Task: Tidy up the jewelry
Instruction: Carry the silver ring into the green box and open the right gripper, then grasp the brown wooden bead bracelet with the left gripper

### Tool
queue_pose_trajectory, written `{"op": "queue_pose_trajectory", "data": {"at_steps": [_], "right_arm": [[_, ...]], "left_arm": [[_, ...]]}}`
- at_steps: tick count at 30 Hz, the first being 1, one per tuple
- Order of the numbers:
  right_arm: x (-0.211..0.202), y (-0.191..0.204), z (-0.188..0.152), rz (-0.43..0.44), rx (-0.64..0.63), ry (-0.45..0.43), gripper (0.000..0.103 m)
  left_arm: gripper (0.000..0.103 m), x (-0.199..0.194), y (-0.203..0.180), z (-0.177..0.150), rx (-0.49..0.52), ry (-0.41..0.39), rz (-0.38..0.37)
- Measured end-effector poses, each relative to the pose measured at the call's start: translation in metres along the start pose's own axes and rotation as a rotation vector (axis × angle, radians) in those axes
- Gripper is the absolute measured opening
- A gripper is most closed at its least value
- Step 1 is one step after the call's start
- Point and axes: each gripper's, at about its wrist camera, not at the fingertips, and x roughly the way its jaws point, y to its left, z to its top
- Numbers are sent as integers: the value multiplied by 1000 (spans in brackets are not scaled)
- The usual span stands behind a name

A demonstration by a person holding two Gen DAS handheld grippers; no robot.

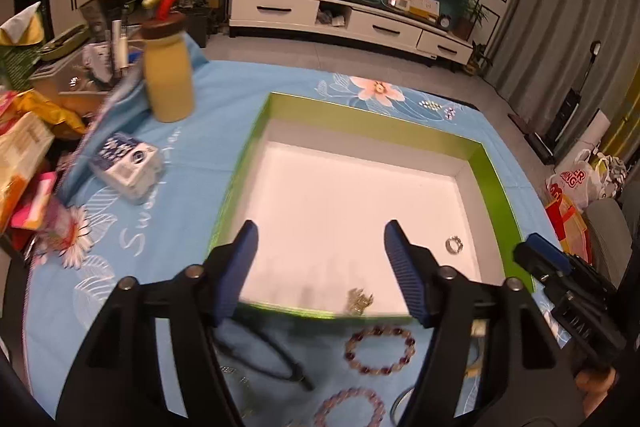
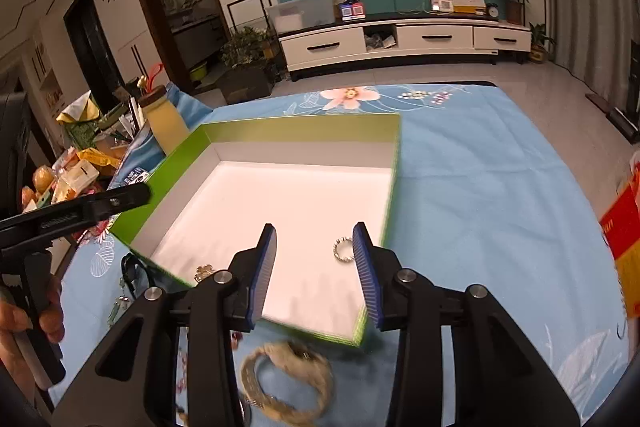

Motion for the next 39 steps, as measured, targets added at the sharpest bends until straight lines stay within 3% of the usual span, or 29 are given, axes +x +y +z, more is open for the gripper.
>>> {"op": "queue_pose_trajectory", "data": {"at_steps": [3, 10, 21, 29, 39], "right_arm": [[-18, -10, -13, 7, 28, 0, 40], [-48, -23, -51, 17, 70, 52, 40], [-59, -6, -90, 53, 32, 151, 40], [-58, 9, -104, 85, 5, 194, 40], [-47, 24, -117, 117, -14, 234, 40]], "left_arm": [[75, -19, 10, -16, 11, -14, 28], [76, -46, 32, -60, 11, 26, 62], [76, -67, 46, -121, 3, 105, 82], [76, -78, 49, -141, -32, 123, 38], [76, -70, 5, -163, 61, 196, -53]]}}
